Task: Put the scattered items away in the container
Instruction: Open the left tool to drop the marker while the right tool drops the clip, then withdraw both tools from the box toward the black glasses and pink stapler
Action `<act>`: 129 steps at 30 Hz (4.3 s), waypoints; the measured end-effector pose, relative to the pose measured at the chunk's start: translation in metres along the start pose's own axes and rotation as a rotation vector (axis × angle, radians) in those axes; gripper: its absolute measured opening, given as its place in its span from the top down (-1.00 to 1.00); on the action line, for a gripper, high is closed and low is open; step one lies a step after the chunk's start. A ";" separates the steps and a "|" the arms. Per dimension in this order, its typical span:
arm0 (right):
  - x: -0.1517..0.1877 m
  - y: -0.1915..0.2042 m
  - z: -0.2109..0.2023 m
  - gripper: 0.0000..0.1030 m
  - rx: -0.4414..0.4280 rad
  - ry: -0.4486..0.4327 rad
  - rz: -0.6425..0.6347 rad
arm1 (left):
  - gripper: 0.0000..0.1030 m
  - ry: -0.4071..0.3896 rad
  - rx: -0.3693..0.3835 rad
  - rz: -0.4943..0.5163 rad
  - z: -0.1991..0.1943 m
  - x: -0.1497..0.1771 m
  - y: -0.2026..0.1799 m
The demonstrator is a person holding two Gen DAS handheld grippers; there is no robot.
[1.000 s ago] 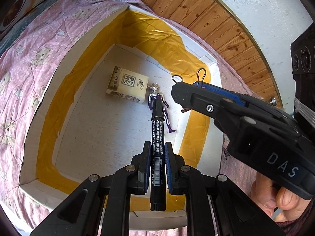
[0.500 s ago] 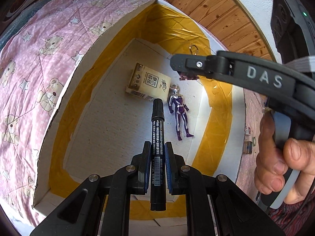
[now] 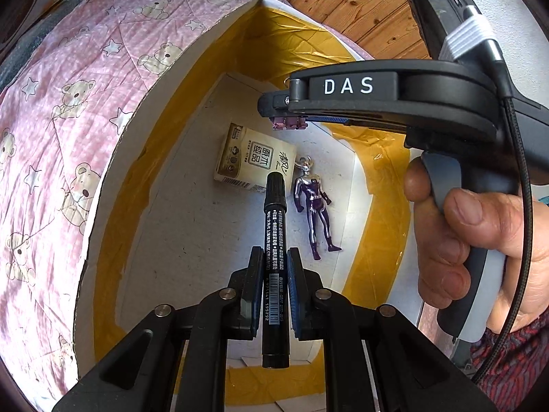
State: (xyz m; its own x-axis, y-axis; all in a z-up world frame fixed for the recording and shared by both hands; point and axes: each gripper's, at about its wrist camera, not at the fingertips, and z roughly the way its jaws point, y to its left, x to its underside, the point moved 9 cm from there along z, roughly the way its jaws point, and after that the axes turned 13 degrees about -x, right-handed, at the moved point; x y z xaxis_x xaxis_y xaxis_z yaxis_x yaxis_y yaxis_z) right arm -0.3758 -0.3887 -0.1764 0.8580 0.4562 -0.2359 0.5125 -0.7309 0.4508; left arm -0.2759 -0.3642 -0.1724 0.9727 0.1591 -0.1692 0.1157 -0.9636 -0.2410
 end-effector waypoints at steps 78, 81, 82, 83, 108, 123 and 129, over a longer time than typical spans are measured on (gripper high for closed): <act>0.311 0.040 -0.189 0.26 -0.141 -0.515 0.138 | 0.29 -0.398 -0.168 0.234 -0.114 0.169 -0.084; 0.316 0.035 -0.189 0.26 -0.134 -0.522 0.150 | 0.29 -0.394 -0.166 0.241 -0.112 0.174 -0.088; 0.318 0.035 -0.190 0.26 -0.134 -0.524 0.153 | 0.29 -0.391 -0.164 0.243 -0.112 0.175 -0.089; 0.319 0.034 -0.190 0.26 -0.133 -0.525 0.155 | 0.29 -0.390 -0.164 0.247 -0.111 0.177 -0.091; 0.353 -0.023 -0.184 0.26 -0.120 -0.538 0.293 | 0.29 -0.318 -0.124 0.316 -0.075 0.194 -0.142; 0.367 -0.055 -0.180 0.26 -0.113 -0.533 0.365 | 0.29 -0.310 -0.183 0.361 -0.055 0.191 -0.164; 0.370 -0.065 -0.179 0.26 -0.112 -0.536 0.389 | 0.29 -0.301 -0.182 0.371 -0.050 0.190 -0.171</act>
State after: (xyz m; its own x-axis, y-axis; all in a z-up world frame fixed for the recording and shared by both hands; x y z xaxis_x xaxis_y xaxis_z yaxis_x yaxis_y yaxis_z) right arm -0.0972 -0.0813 -0.1390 0.8920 -0.1662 -0.4204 0.1809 -0.7210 0.6689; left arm -0.1013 -0.1800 -0.1159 0.8569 -0.1720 -0.4859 -0.1672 -0.9845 0.0536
